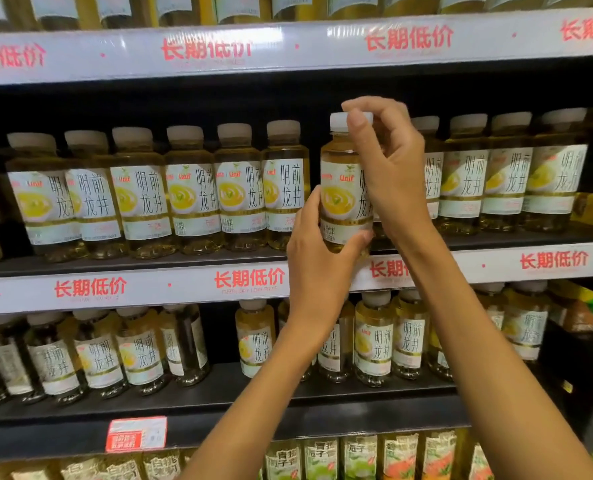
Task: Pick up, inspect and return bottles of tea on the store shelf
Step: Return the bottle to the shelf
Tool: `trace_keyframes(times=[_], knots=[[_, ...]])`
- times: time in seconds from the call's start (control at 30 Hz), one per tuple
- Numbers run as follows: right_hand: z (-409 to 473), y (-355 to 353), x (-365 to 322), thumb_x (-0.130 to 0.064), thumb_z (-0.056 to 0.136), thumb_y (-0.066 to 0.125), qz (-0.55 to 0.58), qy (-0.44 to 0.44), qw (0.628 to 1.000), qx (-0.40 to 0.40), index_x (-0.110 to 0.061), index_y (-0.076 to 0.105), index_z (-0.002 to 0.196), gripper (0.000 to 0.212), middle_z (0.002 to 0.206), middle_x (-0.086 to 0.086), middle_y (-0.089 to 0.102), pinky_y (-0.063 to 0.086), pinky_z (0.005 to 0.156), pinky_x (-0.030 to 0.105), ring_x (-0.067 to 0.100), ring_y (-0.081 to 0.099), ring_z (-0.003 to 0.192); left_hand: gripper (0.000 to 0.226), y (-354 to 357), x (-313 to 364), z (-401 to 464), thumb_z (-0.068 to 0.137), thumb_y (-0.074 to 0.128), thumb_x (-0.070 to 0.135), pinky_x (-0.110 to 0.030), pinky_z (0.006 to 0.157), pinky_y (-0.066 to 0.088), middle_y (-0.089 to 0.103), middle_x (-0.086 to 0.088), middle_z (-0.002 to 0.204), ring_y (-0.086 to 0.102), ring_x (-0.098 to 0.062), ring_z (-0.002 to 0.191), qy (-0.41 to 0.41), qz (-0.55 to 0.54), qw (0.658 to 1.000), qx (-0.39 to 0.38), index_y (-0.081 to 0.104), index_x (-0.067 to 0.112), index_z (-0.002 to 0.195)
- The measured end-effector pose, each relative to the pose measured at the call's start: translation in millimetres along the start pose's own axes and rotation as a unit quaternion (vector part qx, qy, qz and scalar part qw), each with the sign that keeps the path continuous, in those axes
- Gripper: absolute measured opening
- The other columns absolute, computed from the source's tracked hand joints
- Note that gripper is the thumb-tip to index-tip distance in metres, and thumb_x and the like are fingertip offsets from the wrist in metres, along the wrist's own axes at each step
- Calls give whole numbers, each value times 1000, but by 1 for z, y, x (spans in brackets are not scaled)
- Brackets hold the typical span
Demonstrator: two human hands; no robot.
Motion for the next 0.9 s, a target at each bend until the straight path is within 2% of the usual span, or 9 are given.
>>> trace_keyframes(times=[0.13,0.23,0.37,0.43,0.53,0.6,0.67,0.77,0.9], knots=[[3,-3,4,-14,99,49,-1,-11,1000,-28,-12,57,115,17,116,6,58,49,92,30,14,57,108,84,-3,3,-3,80,75,30,-34,103,45,50,5,138,48,-8,125,27,66,997,25,24,25,147],[7,-9,8,-11,98,51,-9,-19,997,-70,-12,55,117,19,118,4,58,50,91,28,13,57,109,76,-3,1,-1,81,73,36,-35,102,46,51,6,138,50,-8,125,51,110,992,23,31,24,143],[7,-8,18,-11,98,50,-43,7,995,-91,-16,53,121,23,122,2,57,48,95,44,22,54,114,77,1,-3,-1,84,67,42,-14,99,33,42,7,146,39,1,129,68,159,984,50,27,22,147],[8,-6,21,-16,99,50,-96,3,993,-70,-17,54,123,25,119,-5,55,45,96,45,22,50,115,77,3,-1,-1,85,67,40,-13,89,38,42,2,143,38,8,112,75,191,977,63,29,17,147],[8,-6,23,-24,98,49,-177,-14,983,-41,-17,55,125,29,106,-23,45,41,94,32,14,41,110,79,5,2,2,83,70,40,-18,72,44,46,-7,128,42,0,91,68,246,965,67,33,10,145],[7,-7,22,-26,98,48,-202,-22,979,-35,-18,55,126,30,105,-28,42,39,95,31,11,37,110,78,4,4,2,80,71,42,-26,76,47,53,-11,120,52,-14,93,69,289,951,87,40,6,142],[5,-7,19,-27,98,50,-223,-37,974,-28,-21,54,126,29,106,-30,40,40,97,37,12,37,111,76,3,7,1,78,69,47,-35,83,47,58,-12,115,54,-26,103,80,345,928,116,46,6,137],[4,-6,16,-30,97,53,-241,-46,969,-17,-27,49,124,28,102,-29,37,44,91,50,21,45,109,75,5,7,1,78,71,44,-36,87,45,59,-12,118,55,-28,108,77,348,927,118,46,4,136],[4,-5,16,-33,95,55,-284,-55,957,7,-15,59,120,31,94,-30,32,43,88,48,16,37,100,73,8,9,3,81,72,39,-33,96,39,51,-12,131,49,-25,121,69,360,923,113,43,4,138]])
Point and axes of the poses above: each hand's wrist, its own z-axis towards the middle knuckle, its own y-axis out of the palm, x = y × z, the point moved 3 cm from there along z, towards the middle knuckle
